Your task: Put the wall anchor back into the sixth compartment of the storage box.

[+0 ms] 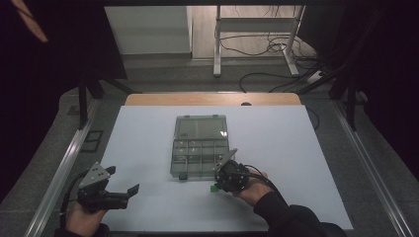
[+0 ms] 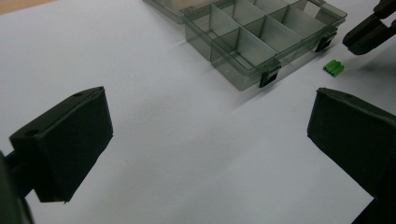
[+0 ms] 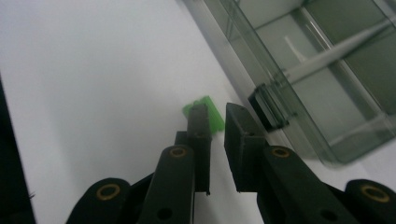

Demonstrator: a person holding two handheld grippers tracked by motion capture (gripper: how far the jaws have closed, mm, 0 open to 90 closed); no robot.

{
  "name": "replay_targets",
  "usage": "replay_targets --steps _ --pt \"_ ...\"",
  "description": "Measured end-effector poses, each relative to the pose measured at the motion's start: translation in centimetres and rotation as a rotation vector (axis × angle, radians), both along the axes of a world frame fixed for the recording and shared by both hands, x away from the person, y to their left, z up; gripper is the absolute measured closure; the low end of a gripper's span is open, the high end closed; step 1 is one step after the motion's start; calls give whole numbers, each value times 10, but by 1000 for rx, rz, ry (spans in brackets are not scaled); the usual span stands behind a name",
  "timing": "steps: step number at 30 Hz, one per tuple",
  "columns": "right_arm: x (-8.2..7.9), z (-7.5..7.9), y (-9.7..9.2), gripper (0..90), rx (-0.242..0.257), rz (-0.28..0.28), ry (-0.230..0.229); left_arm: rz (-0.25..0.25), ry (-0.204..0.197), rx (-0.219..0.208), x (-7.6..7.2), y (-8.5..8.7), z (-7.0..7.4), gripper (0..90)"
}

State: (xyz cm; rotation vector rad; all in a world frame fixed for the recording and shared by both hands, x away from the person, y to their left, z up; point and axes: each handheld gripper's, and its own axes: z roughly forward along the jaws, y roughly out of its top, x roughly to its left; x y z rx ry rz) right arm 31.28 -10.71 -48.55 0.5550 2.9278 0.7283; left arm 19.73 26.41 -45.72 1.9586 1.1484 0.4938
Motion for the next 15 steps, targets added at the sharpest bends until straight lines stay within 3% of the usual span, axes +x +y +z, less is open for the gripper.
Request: replay_targets --steps 15 --pt "5 -15 19 807 -38 47 -49 -4 -1 2 0 0 0 6"
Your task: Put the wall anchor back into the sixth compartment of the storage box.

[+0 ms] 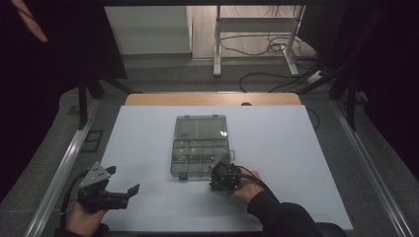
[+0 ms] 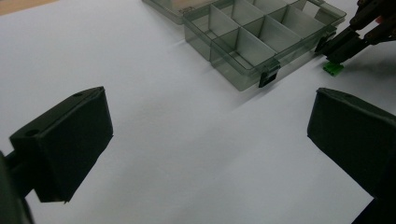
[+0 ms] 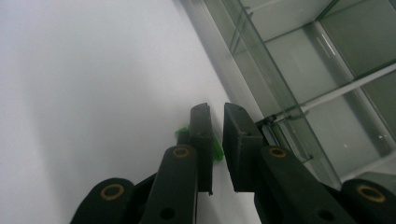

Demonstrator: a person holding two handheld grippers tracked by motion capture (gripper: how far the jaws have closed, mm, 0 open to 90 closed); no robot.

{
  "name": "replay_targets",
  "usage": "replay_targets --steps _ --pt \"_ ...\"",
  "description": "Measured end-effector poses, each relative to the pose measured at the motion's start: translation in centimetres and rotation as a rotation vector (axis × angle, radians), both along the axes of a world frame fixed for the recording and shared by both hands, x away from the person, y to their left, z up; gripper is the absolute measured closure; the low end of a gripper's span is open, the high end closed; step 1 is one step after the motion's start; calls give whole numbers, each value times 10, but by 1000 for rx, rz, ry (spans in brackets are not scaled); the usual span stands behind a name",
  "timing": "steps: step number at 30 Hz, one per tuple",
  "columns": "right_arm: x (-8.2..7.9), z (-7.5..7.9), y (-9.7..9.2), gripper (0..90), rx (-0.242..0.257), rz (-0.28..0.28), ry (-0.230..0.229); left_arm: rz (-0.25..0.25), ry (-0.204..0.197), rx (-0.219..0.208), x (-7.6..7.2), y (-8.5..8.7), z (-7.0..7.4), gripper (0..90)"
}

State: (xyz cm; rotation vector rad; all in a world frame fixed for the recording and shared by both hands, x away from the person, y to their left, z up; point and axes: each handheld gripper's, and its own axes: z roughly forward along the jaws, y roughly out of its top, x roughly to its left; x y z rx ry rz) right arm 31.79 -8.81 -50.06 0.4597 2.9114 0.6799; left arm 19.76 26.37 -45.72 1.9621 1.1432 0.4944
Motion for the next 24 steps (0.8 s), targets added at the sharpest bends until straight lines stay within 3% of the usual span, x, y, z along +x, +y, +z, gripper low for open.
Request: replay_targets --steps 6,14,19,24 --pt "0 -3 3 801 -7 16 -4 -1 -1 0 0 0 0 6" --pt "3 -4 0 782 -22 19 24 -2 -1 3 0 0 0 7" --pt "-2 -6 3 830 -45 18 8 -2 -2 5 0 -1 0 7" --pt "-2 -1 1 836 -27 12 20 4 2 6 0 -1 0 9"
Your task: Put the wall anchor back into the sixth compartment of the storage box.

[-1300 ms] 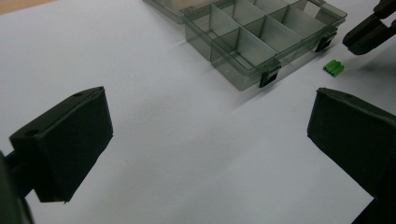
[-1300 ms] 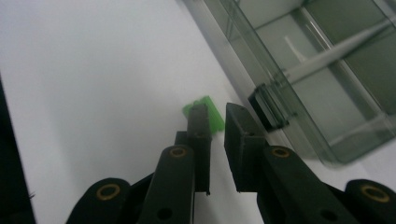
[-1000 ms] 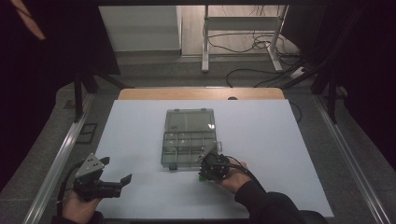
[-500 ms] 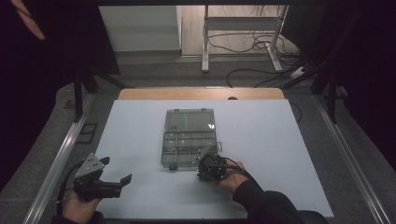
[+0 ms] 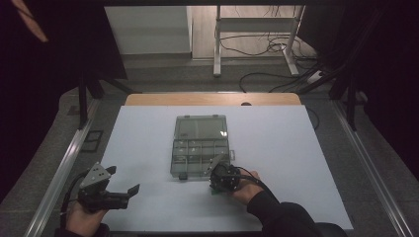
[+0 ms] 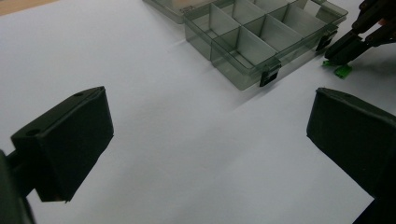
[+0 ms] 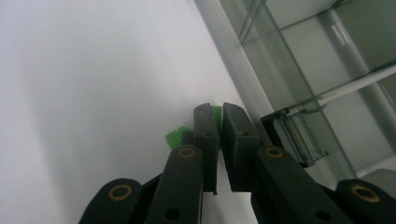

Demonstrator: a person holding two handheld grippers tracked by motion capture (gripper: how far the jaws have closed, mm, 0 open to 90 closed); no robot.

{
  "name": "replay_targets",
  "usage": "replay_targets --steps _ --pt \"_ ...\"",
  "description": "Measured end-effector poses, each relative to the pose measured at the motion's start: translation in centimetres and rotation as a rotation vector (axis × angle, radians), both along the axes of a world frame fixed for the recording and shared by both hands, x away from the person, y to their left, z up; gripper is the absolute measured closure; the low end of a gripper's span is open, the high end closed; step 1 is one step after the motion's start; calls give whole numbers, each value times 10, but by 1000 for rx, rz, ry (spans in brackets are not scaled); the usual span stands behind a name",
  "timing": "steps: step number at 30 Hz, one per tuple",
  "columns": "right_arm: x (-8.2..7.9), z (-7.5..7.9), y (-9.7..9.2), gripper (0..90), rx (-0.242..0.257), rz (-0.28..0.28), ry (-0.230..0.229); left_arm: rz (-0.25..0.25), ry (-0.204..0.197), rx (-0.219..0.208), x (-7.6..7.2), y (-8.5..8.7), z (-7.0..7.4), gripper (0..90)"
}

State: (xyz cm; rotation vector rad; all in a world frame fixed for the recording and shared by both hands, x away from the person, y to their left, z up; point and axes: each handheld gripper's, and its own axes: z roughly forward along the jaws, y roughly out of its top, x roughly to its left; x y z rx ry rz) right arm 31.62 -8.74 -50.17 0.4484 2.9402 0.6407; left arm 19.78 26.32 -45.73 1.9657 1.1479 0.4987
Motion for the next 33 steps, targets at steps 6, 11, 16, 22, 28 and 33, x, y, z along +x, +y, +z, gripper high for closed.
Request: replay_targets --steps 6,11,16,22,28,33 --pt "-1 7 -3 835 38 -15 14 17 15 3 0 0 1 9" --pt "-2 14 -7 835 79 -9 16 50 20 11 -1 1 2 7" --pt "-1 22 -11 835 124 -21 14 54 16 31 -2 0 2 6" --pt "-2 33 -12 835 165 -21 -1 42 21 41 -1 -1 1 15" --pt "0 42 -12 831 209 -49 0 42 27 31 -1 0 1 17" --pt "2 47 -12 831 244 -58 9 40 30 30 0 0 1 19"
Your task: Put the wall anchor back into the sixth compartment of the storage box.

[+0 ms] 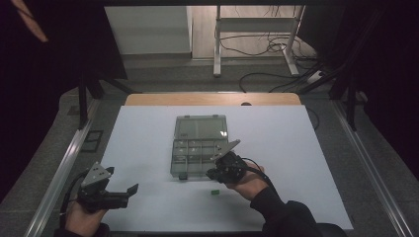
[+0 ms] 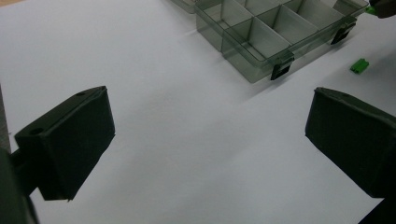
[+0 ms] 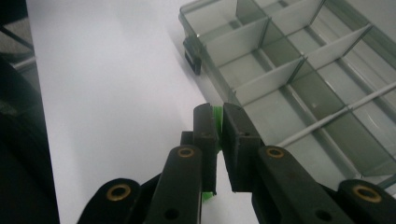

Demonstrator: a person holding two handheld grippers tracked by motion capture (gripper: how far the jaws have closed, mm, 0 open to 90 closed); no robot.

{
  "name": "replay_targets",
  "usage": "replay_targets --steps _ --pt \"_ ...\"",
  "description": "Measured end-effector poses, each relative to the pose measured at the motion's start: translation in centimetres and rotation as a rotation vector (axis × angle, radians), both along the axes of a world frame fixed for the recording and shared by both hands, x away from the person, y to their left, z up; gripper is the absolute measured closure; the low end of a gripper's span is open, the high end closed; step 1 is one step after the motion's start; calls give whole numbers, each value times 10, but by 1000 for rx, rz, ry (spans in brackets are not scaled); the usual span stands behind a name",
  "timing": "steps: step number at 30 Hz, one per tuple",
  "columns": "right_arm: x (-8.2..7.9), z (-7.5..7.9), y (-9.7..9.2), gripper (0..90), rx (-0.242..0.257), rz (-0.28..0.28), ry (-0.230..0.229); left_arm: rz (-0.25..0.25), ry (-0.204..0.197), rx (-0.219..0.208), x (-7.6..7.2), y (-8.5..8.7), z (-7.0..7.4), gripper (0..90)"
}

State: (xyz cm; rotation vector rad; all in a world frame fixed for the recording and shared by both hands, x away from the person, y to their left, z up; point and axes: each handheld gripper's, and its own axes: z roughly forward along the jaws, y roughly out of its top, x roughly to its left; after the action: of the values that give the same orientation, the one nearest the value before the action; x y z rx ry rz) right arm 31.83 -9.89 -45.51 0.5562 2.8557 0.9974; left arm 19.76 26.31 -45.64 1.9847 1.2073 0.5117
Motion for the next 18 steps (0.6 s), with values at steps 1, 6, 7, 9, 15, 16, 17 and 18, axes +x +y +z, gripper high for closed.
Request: replay_targets --steps 1,6,7,9,15,16,17,18 --pt "2 1 1 830 3 -2 -1 0 1 -1 0 0 0 19" --pt "5 4 4 830 14 -16 2 0 1 -5 0 0 0 21" --pt "7 6 6 830 25 -20 1 0 1 -6 0 1 0 21" --pt "8 7 8 829 27 -21 -2 -1 1 -7 0 1 0 22" --pt "14 8 15 829 32 -30 -6 -2 2 -7 0 1 0 23" --pt "15 8 17 829 34 -33 -5 -2 2 -8 0 1 0 23" --pt "16 8 18 829 37 -34 -5 -3 2 -8 0 1 0 23" --pt "17 8 19 829 40 -37 -3 -3 2 -7 0 1 0 23"
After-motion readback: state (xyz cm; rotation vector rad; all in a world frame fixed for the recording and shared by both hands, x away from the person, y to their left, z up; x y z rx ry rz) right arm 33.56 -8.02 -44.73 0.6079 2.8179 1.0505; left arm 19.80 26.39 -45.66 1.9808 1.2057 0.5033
